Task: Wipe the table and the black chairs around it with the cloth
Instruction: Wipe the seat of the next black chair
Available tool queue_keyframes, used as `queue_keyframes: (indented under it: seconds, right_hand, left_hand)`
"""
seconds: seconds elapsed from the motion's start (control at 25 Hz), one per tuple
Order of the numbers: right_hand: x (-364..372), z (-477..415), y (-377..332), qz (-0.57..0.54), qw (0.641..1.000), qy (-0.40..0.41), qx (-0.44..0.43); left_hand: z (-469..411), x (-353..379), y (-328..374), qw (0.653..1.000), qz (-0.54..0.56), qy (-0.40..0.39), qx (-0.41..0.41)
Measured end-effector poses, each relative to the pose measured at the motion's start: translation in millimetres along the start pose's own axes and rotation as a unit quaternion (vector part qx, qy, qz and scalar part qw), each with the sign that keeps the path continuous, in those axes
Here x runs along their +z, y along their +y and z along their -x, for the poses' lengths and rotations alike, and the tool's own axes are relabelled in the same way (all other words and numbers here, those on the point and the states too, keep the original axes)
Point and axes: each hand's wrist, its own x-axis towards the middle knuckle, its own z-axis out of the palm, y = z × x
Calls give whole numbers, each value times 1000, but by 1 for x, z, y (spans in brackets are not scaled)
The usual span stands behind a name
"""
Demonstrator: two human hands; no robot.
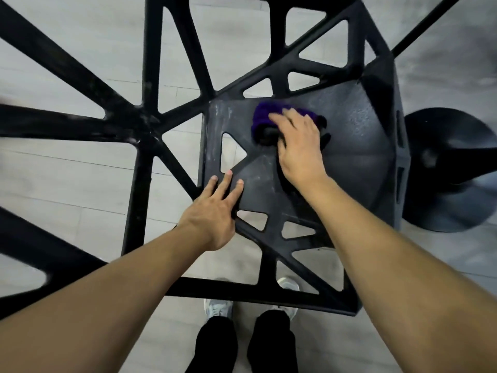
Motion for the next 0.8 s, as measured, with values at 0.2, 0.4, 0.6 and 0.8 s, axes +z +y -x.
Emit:
queue_keyframes:
  seconds: [0.2,0.4,0.6,0.8]
  right_hand:
    - [-37,146,20,34,986,-122,-108]
    - [-34,134,-3,-10,994,-110,-2]
    - [-28,129,-15,-60,984,-159,-48]
    - [-108,217,74,-46,990,-127,43]
  left_hand:
    - [2,-8,-1,999,34,-22,-12]
    - [-11,14,-7,1000,3,-8,-4]
    - [-16,17,-13,1000,18,-5,-5]
    - [-16,18,-5,999,39,8,-26]
